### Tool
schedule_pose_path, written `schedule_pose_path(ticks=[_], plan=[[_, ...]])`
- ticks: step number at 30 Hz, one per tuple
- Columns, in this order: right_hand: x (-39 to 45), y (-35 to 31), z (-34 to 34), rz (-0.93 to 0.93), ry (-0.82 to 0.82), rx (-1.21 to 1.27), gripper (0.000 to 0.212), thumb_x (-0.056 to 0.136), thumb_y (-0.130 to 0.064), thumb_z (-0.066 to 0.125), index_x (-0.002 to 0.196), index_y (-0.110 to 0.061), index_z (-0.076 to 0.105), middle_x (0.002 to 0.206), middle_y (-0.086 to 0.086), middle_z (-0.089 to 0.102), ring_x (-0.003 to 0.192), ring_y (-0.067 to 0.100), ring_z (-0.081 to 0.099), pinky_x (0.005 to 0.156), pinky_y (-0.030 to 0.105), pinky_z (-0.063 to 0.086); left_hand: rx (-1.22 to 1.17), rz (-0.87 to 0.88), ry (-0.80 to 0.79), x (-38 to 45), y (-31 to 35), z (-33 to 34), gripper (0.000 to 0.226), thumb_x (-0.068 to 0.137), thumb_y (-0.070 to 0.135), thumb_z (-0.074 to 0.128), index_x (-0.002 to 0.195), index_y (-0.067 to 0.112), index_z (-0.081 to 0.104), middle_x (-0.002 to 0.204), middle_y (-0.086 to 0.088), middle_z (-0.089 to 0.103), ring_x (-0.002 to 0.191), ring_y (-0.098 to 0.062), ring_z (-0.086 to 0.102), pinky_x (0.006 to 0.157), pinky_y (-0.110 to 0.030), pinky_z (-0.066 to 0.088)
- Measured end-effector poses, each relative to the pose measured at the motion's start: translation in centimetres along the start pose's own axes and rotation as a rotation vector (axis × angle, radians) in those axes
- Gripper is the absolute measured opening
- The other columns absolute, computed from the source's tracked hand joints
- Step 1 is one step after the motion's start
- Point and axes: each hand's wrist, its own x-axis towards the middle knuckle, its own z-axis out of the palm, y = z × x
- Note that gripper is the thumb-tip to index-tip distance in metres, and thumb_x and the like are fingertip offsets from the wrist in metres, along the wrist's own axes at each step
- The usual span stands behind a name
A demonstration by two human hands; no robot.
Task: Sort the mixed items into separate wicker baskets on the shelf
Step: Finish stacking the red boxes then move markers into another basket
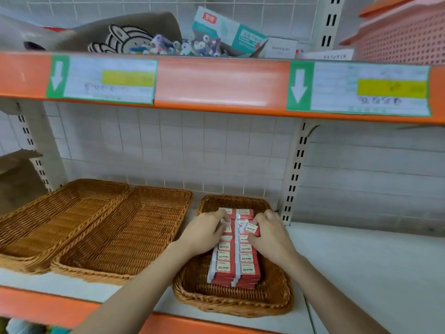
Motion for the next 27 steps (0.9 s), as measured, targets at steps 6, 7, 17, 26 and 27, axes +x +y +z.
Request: schedule_pose_path(ticks=[6,7,17,26,27], plan=[[0.0,0.3,0.1,0.041,0.043,0.068,0.031,0.093,-0.03,0.059,0.116,-0.011,0.055,0.125,0.003,0.046,0.122,0.016,0.039,0.1,0.025,0.036,0.062,0.068,-0.084,0.0,-0.2,0.0,0.037,0.094,0.016,0.053,0.13,0.024,0.058,0.125,-0.002,0.037,0.118,-0.015,0.039,0.097,-0.027,0.044],[0.1,0.4,0.0,0.034,0.039,0.087,0.029,0.093,-0.029,0.059,0.115,-0.011,0.056,0.124,0.003,0.046,0.122,0.016,0.04,0.099,0.025,0.037,0.053,0.051,-0.081,0.0,-0.2,-0.1,0.038,0.092,0.015,0.054,0.13,0.021,0.057,0.126,-0.002,0.037,0.121,-0.015,0.037,0.1,-0.026,0.041],[1.7,0.1,-0.5,-0.046,0.027,0.075,0.028,0.097,-0.03,0.053,0.119,-0.014,0.06,0.12,0.002,0.047,0.111,0.015,0.045,0.095,0.027,0.042,0.022,-0.098,0.044,2.2,0.3,-0.4,0.034,0.094,0.018,0.055,0.128,0.013,0.055,0.129,-0.004,0.047,0.113,-0.021,0.053,0.092,-0.028,0.047],[2.1,-0.1,0.1,-0.041,-0.032,0.026,0.038,0.099,-0.026,0.05,0.135,-0.014,0.051,0.129,0.002,0.043,0.118,0.014,0.044,0.097,0.022,0.04,0.035,-0.085,0.033,1.8,0.2,0.8,0.033,0.094,0.014,0.052,0.127,0.013,0.055,0.128,-0.002,0.046,0.113,-0.019,0.051,0.094,-0.029,0.047],[2.1,-0.1,0.1,-0.041,-0.031,0.029,0.038,0.099,-0.026,0.05,0.135,-0.014,0.05,0.129,0.002,0.043,0.118,0.013,0.045,0.097,0.022,0.04,0.038,-0.084,0.034,1.8,0.2,0.8,0.033,0.095,0.014,0.051,0.127,0.013,0.054,0.129,-0.002,0.045,0.114,-0.019,0.051,0.094,-0.028,0.047]])
